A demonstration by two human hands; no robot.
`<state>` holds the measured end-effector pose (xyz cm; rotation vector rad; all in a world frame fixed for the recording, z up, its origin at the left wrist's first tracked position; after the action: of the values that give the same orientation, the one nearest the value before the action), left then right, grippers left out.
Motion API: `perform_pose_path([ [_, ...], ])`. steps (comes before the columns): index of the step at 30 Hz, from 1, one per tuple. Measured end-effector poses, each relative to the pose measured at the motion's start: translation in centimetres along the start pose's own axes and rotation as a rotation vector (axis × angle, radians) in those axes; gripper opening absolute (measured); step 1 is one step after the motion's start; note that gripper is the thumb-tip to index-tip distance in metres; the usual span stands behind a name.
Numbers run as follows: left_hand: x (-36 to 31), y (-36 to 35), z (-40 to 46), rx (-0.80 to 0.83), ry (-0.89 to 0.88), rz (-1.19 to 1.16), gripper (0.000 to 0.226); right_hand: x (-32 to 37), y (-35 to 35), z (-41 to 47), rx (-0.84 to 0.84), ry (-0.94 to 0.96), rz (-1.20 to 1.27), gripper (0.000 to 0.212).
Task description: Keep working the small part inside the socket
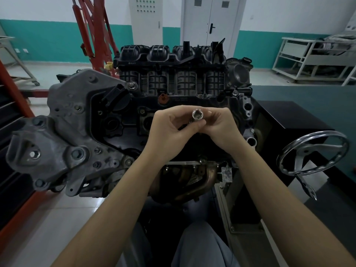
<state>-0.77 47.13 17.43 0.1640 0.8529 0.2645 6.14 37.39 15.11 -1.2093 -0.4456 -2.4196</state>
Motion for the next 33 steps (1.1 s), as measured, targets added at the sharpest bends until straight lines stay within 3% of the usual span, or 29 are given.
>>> perform_pose_path([
  [6, 0.3, 0.5, 0.1, -0.077, 0.016, 0.125, 0.017, -0.1, -0.2, 0.0, 0.027, -0.007, -0.007, 0.028],
  [12, 0.1, -0.4, 0.3, 0.064, -0.007, 0.095, 0.023, 0.0, -0.4, 0.1, 0.007, 0.014, -0.076, 0.020],
  [15, 0.0, 0.4, 0.3, -0.028, -0.016, 0.203, 0.021, -0.2, -0.2, 0.2, -0.014, 0.010, -0.089, 0.015],
  [20, 0.2, 0.4, 0.3, -0.010, -0.002, 0.074, 0.025, 0.0, -1.1, 0.0, 0.076, -0.008, -0.036, 0.029],
  [23, 0.1, -0.1, 0.1, 0.047, -0.013, 0.053, 0.029, 0.0, -0.4, 0.1, 0.009, 0.010, -0.058, 0.027],
  [28, -0.1, 1.0, 0.2, -0.089, -0.027, 0.138, 0.021, -0.2, -0.2, 0.2, -0.006, 0.000, -0.040, 0.021],
  [33, -0.2, -0.5, 0.4, 0.088, -0.035, 0.047, 0.022, -0.3, -0.6, 0.1, 0.030, 0.003, -0.092, 0.017],
])
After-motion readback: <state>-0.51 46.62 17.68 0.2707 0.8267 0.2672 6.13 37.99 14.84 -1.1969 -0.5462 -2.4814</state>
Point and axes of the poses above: each hand's wrist, its own z-axis towards the middle knuckle, its own y-axis out of the back of the hand, x = y × z, the point moved 10 cm from there along z, towards the middle knuckle, and after that the axes turned 10 degrees about z, right-handed, at the moved point
